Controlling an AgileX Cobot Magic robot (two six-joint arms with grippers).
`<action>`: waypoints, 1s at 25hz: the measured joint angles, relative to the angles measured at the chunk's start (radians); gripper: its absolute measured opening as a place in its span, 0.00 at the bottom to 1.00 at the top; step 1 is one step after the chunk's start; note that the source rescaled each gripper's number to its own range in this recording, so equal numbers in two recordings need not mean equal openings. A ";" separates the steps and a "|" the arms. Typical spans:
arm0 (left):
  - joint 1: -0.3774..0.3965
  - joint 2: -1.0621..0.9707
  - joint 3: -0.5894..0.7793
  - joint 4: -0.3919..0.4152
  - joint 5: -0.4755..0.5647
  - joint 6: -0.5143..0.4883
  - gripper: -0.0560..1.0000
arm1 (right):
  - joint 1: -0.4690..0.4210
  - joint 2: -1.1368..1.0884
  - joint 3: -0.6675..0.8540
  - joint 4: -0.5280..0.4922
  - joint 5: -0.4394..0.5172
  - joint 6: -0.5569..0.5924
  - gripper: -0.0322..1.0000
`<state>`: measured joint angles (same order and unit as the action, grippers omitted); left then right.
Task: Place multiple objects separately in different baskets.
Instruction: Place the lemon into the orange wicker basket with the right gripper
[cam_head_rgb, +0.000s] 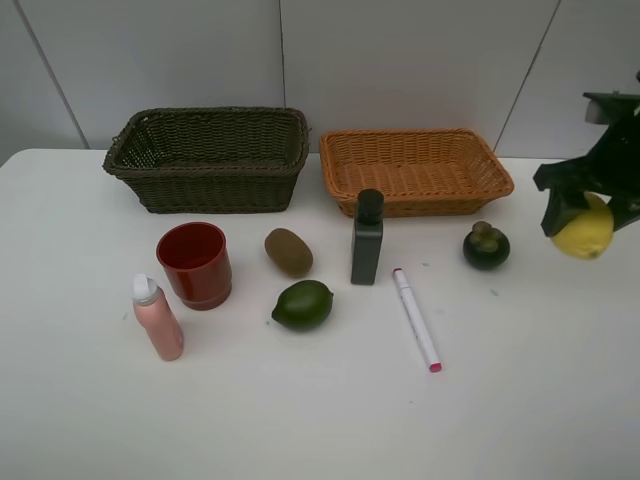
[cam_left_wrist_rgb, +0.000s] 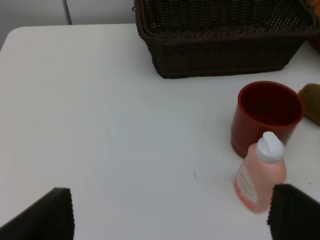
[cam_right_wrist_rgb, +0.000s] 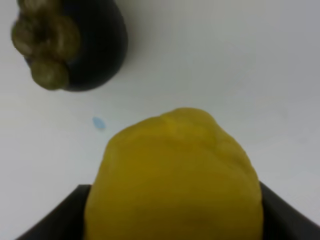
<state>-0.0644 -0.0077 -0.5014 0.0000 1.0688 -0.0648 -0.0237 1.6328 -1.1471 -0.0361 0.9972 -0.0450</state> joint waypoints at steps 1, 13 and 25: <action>0.000 0.000 0.000 0.000 0.000 0.000 1.00 | 0.011 0.000 -0.040 0.000 0.012 0.000 0.59; 0.000 0.000 0.000 0.000 0.000 0.000 1.00 | 0.162 0.195 -0.457 -0.020 -0.015 0.000 0.59; 0.000 0.000 0.000 0.000 0.000 0.001 1.00 | 0.166 0.550 -0.713 -0.048 -0.024 0.000 0.59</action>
<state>-0.0644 -0.0077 -0.5014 0.0000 1.0688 -0.0639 0.1421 2.1826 -1.8601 -0.0840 0.9728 -0.0450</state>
